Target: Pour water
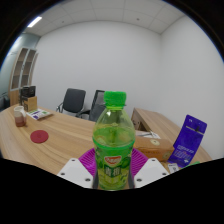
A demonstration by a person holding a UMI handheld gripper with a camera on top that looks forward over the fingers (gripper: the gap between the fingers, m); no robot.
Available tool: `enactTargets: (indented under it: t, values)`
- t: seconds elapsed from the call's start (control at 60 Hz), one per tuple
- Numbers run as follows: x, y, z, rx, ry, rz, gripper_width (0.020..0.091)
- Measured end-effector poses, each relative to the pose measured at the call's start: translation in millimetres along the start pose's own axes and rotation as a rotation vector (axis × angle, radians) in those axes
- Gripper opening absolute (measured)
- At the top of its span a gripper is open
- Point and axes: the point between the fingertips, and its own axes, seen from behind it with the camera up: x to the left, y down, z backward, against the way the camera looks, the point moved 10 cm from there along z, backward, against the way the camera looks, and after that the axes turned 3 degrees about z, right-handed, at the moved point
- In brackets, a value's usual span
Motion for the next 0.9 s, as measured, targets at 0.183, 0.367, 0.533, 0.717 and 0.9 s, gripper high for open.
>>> enactTargets:
  t: [0.183,0.367,0.533,0.717,0.9]
  values:
    - [36,-37,-8,0.033,-0.008,0.205,0.0406]
    - [116,-100,-29,0.046,-0.041,0.570,0.0407]
    - [196,-149,-48,-0.006,-0.052,0.940,0.0405]
    - [261,-167,-63,-0.003,-0.055,1.346,0.0404]
    - [297,-171,-75,-0.037,-0.011,1.716,0.0404]
